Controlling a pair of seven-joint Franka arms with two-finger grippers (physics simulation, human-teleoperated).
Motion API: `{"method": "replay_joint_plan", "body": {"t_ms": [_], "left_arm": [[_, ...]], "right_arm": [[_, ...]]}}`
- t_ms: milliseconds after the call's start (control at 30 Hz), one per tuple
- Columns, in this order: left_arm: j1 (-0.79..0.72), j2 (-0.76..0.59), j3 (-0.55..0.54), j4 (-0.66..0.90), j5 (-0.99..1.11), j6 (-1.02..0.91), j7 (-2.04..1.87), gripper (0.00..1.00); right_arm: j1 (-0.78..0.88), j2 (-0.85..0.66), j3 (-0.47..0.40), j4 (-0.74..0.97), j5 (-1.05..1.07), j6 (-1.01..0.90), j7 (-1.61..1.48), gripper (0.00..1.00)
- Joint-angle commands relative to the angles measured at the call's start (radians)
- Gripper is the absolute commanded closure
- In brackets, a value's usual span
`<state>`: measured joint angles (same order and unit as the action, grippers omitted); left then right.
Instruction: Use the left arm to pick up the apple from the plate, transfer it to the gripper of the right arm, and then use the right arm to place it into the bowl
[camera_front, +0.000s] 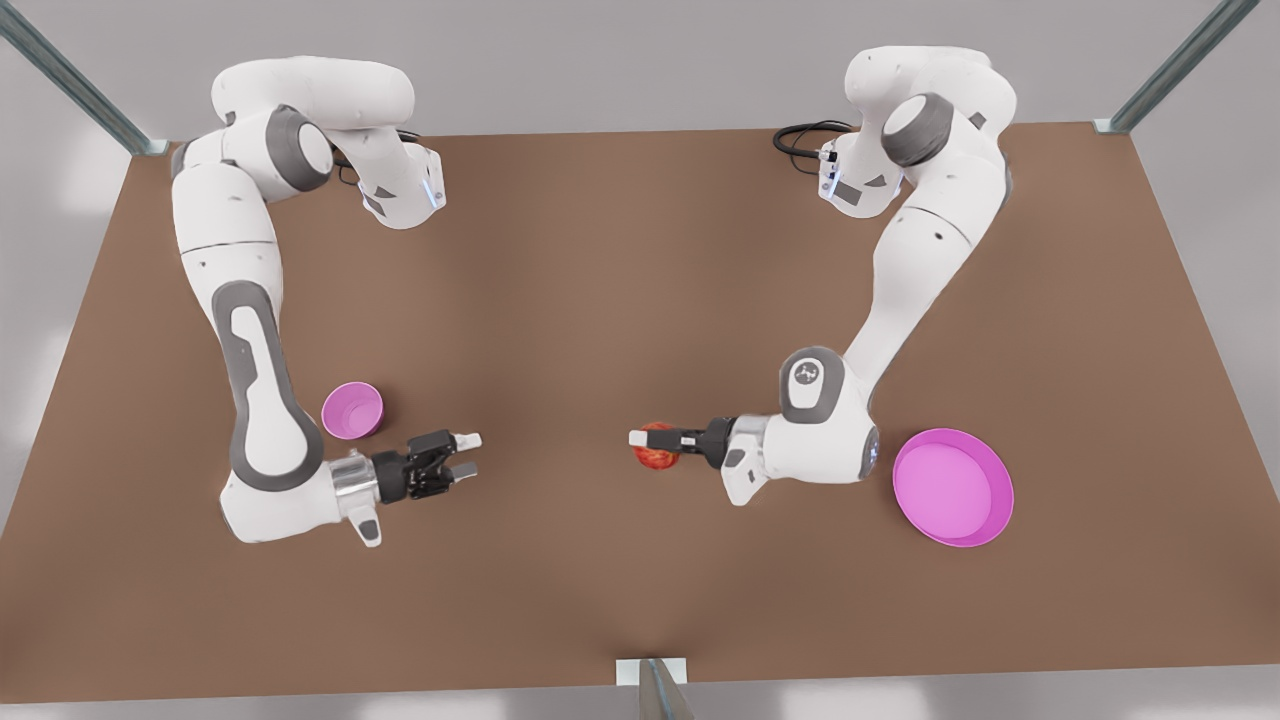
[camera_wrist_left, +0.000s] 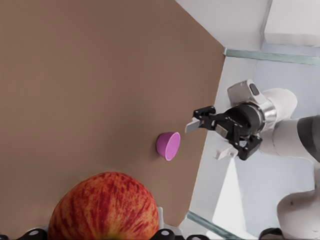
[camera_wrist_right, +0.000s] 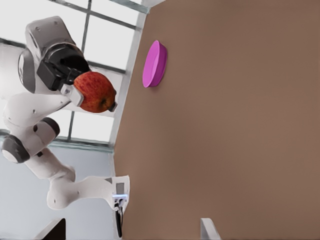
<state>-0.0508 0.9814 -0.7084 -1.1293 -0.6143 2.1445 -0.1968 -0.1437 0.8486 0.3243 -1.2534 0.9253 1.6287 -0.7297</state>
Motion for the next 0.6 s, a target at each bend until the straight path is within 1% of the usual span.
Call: {"method": "replay_joint_plan", "body": {"t_ms": [0,100,200,233,333,400,467,567], "left_arm": [[-0.014,0.036,-0.016,0.029,-0.113,0.038,0.042,0.23],[-0.026,0.049,-0.019,0.034,-0.116,0.040,0.140,0.23],[-0.027,0.051,-0.019,0.029,-0.117,0.037,0.255,0.23],[-0.027,0.053,-0.019,0.028,-0.116,0.037,0.319,0.23],[-0.034,0.066,-0.019,0.032,-0.116,0.040,0.321,0.23],[-0.037,0.083,-0.022,0.052,-0.127,0.041,0.318,0.23],[-0.049,0.094,-0.022,0.065,-0.140,0.058,0.316,0.23],[-0.050,0.095,-0.022,0.065,-0.166,0.071,0.318,0.23]], "right_arm": [[0.001,0.017,0.035,0.000,0.059,0.241,-1.033,0.00],[0.003,0.026,0.088,-0.009,0.064,0.358,-1.146,0.00],[0.007,0.024,0.122,-0.049,0.125,0.450,-1.275,0.00],[0.006,0.024,0.150,-0.064,0.155,0.482,-1.324,0.00],[0.004,0.026,0.203,-0.107,0.234,0.488,-1.424,0.00],[0.006,0.026,0.219,-0.132,0.253,0.494,-1.461,0.00],[-0.008,0.026,0.271,-0.152,0.273,0.497,-1.473,0.00],[-0.011,0.026,0.297,-0.182,0.302,0.499,-1.485,0.00]]}}
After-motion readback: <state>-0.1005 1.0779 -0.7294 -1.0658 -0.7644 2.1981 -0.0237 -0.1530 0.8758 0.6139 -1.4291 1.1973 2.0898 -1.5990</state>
